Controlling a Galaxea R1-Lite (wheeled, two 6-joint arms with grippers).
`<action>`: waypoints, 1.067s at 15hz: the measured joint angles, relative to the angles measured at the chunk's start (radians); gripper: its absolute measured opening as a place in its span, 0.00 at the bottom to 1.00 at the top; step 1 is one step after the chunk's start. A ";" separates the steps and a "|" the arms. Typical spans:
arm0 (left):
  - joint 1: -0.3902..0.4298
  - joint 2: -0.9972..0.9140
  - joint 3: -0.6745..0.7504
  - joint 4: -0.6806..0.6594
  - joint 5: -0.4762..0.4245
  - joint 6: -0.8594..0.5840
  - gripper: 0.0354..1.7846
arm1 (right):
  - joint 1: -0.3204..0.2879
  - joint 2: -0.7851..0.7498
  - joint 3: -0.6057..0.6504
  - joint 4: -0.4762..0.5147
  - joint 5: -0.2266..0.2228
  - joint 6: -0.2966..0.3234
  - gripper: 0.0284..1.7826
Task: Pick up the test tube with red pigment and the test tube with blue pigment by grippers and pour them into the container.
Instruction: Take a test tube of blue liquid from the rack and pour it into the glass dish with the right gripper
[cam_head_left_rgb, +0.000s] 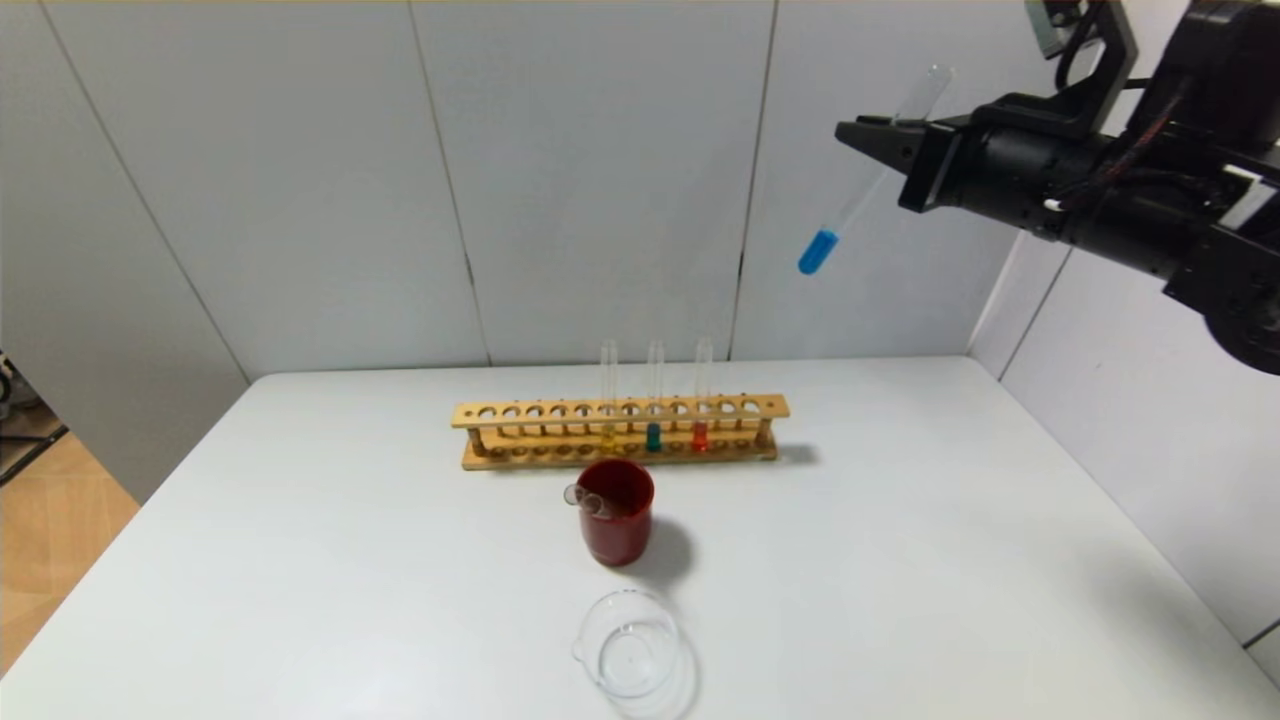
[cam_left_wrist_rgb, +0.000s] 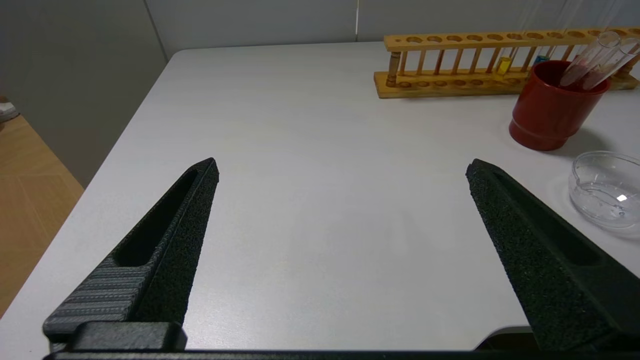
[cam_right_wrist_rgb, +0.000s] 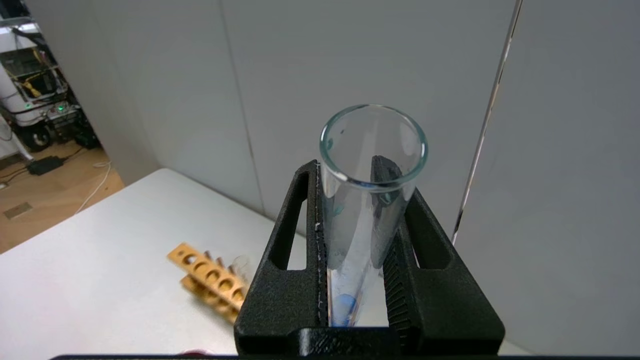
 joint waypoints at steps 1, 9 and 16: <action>0.000 0.000 0.000 0.000 0.000 0.000 0.98 | 0.003 -0.047 0.051 0.009 0.001 -0.004 0.21; 0.000 0.000 0.000 0.000 0.000 0.000 0.98 | 0.077 -0.341 0.549 0.007 0.006 -0.160 0.21; 0.000 0.000 0.000 0.000 0.000 0.000 0.98 | 0.226 -0.286 0.740 0.005 -0.008 -0.437 0.21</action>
